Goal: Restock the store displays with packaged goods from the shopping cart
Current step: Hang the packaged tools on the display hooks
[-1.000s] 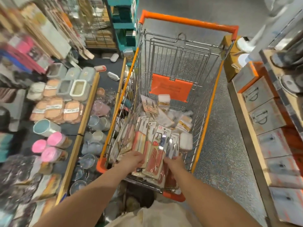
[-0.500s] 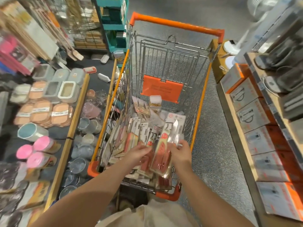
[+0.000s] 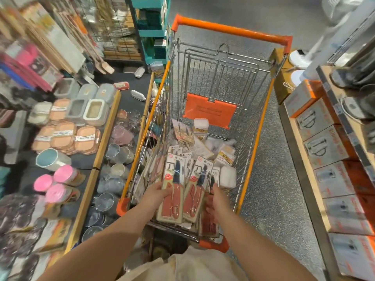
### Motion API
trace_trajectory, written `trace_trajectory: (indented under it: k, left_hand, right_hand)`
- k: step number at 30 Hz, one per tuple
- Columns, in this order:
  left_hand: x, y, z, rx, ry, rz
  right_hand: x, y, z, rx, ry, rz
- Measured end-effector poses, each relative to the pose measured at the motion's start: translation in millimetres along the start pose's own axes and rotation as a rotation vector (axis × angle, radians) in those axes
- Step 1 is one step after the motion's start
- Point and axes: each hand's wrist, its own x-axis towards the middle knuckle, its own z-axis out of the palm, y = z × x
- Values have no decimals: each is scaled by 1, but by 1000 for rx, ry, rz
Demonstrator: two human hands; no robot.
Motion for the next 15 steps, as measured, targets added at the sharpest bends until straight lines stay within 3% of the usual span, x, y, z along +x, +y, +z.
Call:
trace_trajectory:
  k: [5, 10, 15]
  left_hand:
    - [0, -15, -21, -145, 1, -51]
    - [-5, -21, -24, -208, 21, -40]
    - [-16, -16, -28, -248, 31, -29]
  right_hand:
    - [0, 12, 16, -248, -78, -28]
    - [12, 26, 30, -536, -15, -36]
    - [12, 27, 31, -483, -26, -21]
